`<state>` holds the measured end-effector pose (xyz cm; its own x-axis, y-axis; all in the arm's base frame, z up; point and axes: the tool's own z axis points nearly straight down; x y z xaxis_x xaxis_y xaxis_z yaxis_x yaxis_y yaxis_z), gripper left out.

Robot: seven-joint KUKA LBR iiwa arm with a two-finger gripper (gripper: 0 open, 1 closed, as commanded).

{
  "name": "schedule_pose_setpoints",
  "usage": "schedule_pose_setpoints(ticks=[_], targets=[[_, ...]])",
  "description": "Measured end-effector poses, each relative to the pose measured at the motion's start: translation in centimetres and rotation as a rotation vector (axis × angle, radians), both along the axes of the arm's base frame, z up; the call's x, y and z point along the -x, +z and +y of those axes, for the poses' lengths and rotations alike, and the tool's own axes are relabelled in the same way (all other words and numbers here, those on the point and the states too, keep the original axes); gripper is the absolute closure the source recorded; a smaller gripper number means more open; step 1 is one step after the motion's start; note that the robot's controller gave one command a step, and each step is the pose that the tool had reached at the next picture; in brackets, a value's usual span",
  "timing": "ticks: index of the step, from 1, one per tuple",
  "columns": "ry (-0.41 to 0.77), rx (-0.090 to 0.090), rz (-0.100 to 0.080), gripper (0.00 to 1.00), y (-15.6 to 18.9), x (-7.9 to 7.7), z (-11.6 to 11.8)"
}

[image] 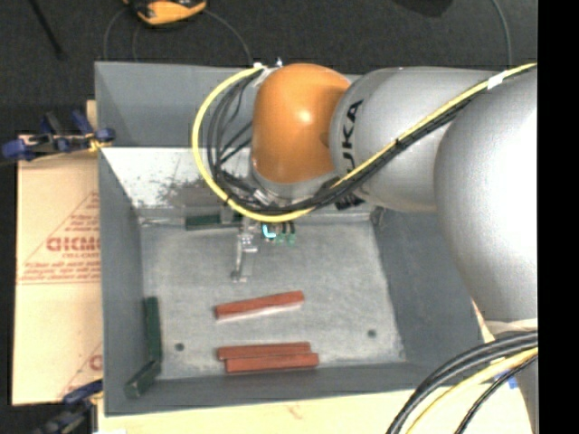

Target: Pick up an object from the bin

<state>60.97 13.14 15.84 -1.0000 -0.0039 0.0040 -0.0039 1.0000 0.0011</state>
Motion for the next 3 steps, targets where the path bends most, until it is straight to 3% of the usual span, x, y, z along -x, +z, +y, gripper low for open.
schedule_pose_setpoints(ticks=[1,2,3], targets=[[-0.002,-0.001,-0.008,0.0,0.5,-0.2,0.0],[0.06,-0.001,-0.015,0.0,-3.6,-2.1,-4.7],[0.092,0.006,-0.007,0.0,-6.0,-2.8,-5.1]])
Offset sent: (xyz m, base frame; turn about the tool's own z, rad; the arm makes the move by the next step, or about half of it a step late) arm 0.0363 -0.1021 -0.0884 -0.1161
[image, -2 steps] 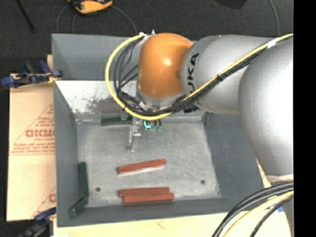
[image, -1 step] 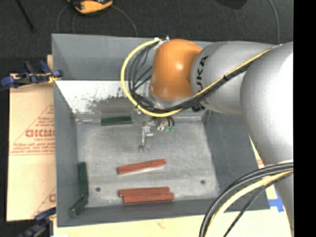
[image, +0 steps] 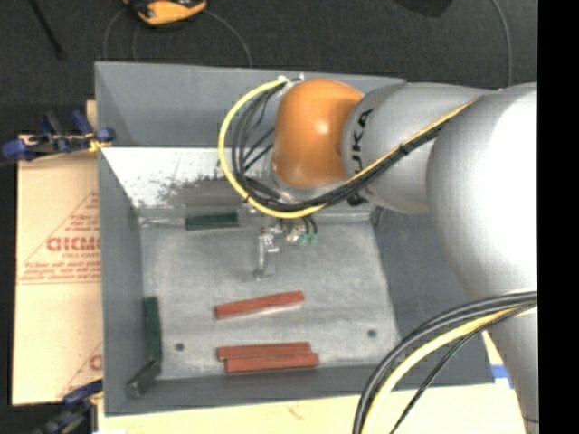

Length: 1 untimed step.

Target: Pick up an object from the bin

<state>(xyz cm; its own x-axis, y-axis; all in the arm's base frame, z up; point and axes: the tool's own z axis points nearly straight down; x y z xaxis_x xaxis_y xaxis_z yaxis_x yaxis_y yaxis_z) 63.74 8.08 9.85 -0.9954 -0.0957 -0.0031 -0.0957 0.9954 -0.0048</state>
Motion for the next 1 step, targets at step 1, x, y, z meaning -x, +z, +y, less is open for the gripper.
schedule_pose_setpoints(ticks=[1], targets=[[-0.025,-0.008,-0.003,0.0,-1.49,-0.32,5.67]])
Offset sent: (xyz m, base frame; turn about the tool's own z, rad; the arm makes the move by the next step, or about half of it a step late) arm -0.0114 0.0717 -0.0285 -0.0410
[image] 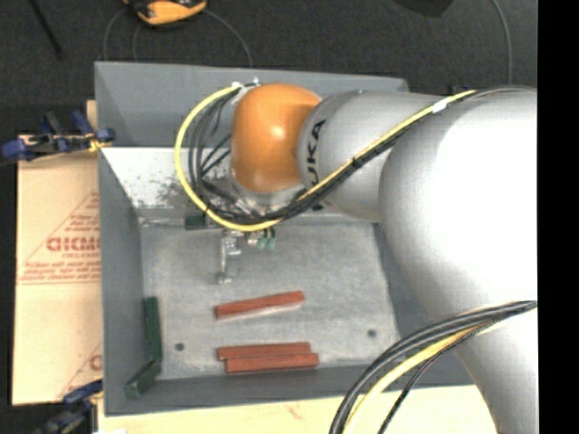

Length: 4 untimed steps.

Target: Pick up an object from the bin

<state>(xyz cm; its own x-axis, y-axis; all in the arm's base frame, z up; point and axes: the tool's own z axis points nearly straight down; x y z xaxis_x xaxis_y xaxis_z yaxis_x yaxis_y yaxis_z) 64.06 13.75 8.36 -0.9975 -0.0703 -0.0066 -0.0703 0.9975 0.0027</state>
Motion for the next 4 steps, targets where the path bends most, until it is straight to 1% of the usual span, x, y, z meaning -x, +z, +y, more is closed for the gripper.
schedule_pose_setpoints(ticks=[1,2,3,4], targets=[[0.062,0.003,-0.005,0.0,-0.9,1.0,1.1],[0.074,0.0,-0.003,0.0,-1.0,-0.4,-2.6],[0.049,0.005,0.005,0.0,1.5,0.7,-3.9],[0.059,0.002,-0.004,0.0,2.4,0.3,-3.5]])
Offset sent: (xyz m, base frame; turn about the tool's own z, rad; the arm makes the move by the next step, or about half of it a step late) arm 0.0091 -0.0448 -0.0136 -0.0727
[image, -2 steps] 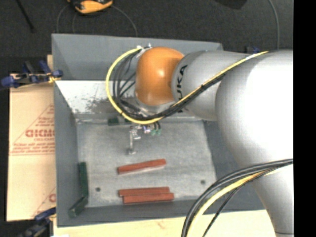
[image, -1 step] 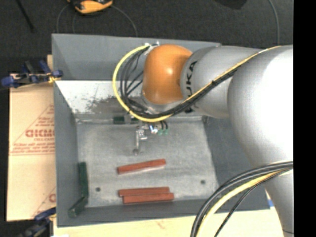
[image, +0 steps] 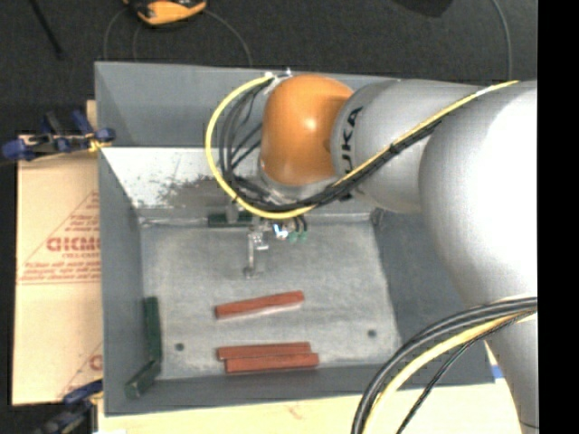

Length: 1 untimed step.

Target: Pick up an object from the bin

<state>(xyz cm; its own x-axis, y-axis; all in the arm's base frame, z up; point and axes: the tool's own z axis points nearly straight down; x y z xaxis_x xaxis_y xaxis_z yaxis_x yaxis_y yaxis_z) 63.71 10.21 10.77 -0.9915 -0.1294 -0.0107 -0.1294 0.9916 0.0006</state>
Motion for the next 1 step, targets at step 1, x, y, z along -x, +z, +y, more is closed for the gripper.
schedule_pose_setpoints(ticks=[1], targets=[[0.011,0.002,0.005,0.0,-2.49,-0.85,-3.59]])
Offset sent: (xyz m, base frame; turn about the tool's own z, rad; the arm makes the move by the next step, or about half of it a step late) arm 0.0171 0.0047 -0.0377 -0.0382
